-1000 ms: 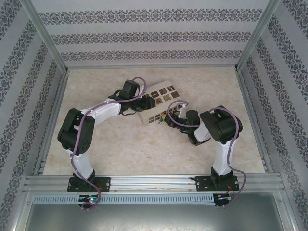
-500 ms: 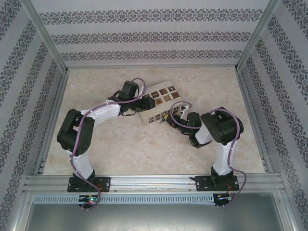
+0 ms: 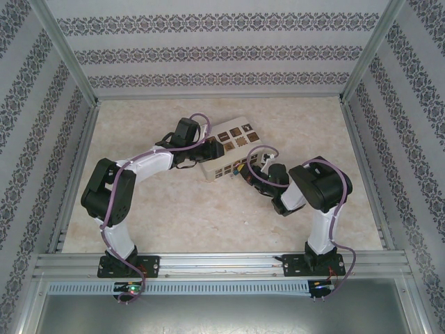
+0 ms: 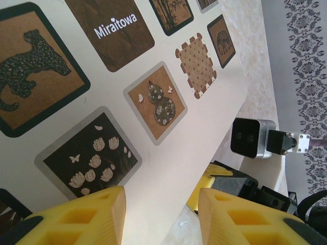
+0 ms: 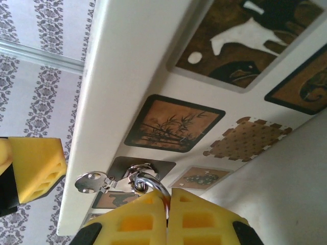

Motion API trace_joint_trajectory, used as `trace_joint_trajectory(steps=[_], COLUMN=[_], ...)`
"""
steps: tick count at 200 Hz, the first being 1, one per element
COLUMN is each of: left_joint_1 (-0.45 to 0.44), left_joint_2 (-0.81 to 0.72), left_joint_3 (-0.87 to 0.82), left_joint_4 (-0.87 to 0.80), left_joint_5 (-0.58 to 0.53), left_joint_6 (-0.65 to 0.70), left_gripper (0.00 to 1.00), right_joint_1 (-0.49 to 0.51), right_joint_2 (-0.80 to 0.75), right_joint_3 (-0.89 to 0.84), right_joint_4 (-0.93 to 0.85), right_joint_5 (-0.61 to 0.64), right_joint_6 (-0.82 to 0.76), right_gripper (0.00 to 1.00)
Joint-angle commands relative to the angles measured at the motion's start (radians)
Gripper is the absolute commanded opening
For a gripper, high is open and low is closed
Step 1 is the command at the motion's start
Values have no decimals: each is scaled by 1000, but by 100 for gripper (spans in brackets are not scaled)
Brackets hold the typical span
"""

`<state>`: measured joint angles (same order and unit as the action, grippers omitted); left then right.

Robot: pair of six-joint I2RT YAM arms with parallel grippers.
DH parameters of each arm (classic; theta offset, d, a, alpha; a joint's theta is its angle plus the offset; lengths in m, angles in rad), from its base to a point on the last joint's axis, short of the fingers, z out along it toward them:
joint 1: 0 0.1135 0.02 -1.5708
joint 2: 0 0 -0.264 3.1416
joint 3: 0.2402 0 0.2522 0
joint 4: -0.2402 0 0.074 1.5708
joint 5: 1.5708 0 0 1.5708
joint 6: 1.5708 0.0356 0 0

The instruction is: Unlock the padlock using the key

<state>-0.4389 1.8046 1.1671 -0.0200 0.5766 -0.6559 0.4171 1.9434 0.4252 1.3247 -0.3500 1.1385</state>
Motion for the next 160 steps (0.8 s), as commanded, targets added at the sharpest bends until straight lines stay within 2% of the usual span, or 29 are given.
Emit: trace_joint_trajectory(steps=[1,59,112,160], left_joint_1=[-22,-21,-18,9], left_joint_2=[16,-5,-83,-192], left_joint_3=[-48,-50,-50,-68], left_joint_4=[-115,-92,-68,-61], left_joint_5=[5,8,-26,-87], left_joint_6=[-16,-22,3,53], left_gripper=[42,46,49,51], right_joint_1=[6,-6,-39,-55], right_joint_2=[-34,-52,-124,-328], right_joint_3=[19,-8,-75,-113], right_joint_4=[60,59,43,-178], right_joint_5=[63,126,165,148], right_joint_6=[45,55,21,-110], right_gripper=[0,0,0,0])
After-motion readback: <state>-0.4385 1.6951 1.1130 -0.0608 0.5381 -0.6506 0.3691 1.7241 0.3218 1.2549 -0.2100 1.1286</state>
